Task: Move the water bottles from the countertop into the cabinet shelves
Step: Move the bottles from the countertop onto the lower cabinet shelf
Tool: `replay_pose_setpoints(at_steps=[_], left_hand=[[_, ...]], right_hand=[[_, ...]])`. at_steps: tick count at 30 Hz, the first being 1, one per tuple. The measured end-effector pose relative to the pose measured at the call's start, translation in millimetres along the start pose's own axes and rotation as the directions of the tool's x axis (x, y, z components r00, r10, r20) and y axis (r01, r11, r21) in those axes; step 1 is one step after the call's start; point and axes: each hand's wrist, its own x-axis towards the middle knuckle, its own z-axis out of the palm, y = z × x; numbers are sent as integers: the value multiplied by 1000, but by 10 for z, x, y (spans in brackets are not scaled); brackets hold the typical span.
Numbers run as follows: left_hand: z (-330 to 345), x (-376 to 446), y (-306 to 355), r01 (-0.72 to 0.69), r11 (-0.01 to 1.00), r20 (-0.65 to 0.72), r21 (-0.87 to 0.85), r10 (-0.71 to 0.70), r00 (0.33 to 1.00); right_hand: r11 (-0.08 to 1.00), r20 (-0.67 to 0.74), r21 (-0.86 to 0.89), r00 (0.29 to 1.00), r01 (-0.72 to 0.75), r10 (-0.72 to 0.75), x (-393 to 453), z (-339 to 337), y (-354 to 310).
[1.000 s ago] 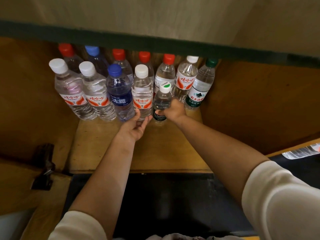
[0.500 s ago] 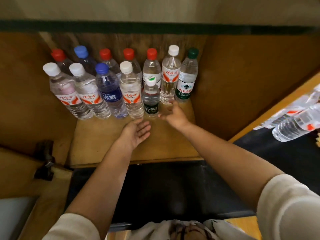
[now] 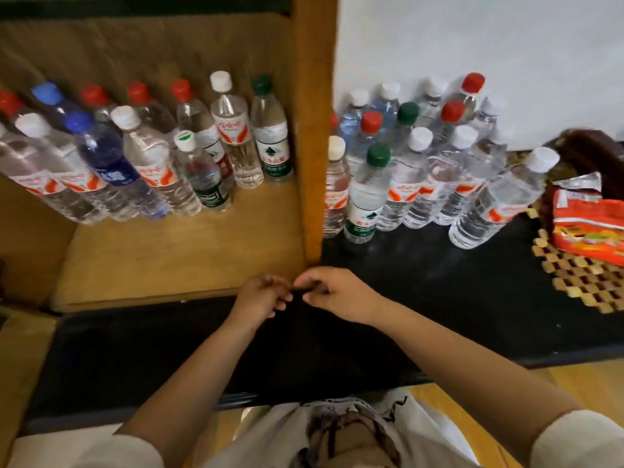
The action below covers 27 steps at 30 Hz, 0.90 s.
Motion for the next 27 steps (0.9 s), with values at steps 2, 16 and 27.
replay_pose_setpoints(at_steps=[2, 16, 27], left_hand=[[281, -50, -35, 40, 998, 62, 38, -43, 997], [1391, 2, 896, -620, 784, -478, -37, 530, 700], [1345, 427, 1608, -615, 759, -494, 214, 627, 602]], right_hand=[[999, -45, 25, 998, -47, 48, -192, -196, 229], [913, -738, 331, 538, -237, 407, -1044, -1521, 1322], [918, -711, 391, 612, -63, 345, -856, -2252, 1301]])
